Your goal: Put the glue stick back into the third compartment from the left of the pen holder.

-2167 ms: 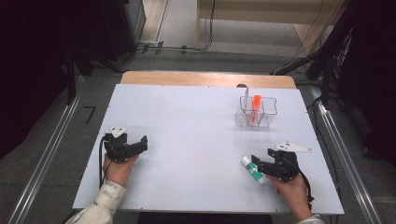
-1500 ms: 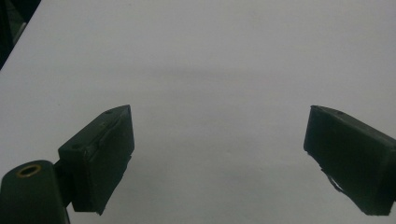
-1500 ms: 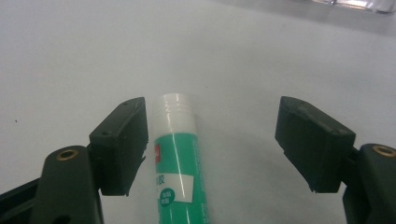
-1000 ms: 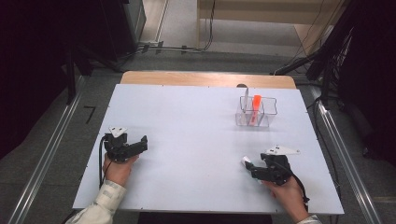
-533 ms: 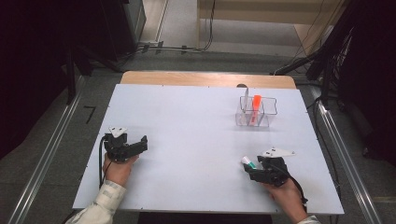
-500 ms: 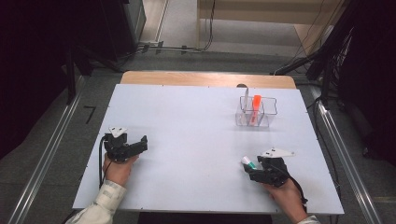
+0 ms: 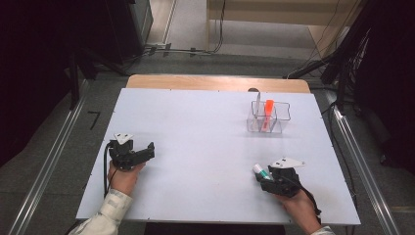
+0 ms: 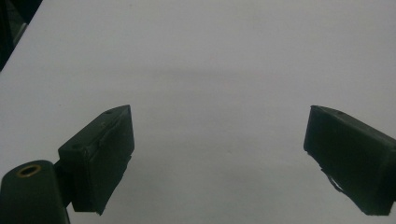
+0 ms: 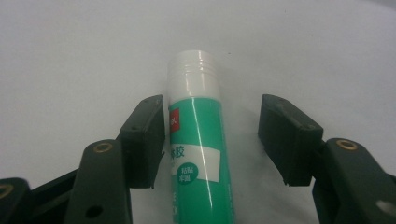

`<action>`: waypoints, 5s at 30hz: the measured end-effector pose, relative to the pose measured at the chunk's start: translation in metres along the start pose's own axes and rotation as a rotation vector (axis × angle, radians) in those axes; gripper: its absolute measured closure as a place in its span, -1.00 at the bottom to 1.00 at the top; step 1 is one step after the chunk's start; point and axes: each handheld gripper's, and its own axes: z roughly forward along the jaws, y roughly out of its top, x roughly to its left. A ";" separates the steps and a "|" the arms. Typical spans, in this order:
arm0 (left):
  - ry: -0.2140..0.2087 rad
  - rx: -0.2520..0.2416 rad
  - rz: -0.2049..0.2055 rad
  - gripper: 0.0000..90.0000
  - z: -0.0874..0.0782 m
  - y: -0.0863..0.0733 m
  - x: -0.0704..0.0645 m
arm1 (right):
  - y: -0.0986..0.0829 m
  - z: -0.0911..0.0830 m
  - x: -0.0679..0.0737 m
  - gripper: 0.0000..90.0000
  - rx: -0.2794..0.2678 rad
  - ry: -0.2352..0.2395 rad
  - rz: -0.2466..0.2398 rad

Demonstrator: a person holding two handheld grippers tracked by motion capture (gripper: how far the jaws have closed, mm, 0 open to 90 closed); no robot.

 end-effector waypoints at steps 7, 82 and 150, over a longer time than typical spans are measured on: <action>0.001 -0.001 0.001 -0.80 0.000 0.000 0.000 | -0.002 0.000 0.002 -0.04 -0.011 -0.017 -0.018; -0.014 -0.002 0.003 -0.80 0.000 0.000 -0.004 | 0.010 -0.015 -0.012 0.41 -0.086 0.009 0.063; -0.015 -0.002 0.002 -0.80 -0.001 0.001 -0.003 | 0.013 -0.041 -0.035 0.42 -0.360 -0.047 0.151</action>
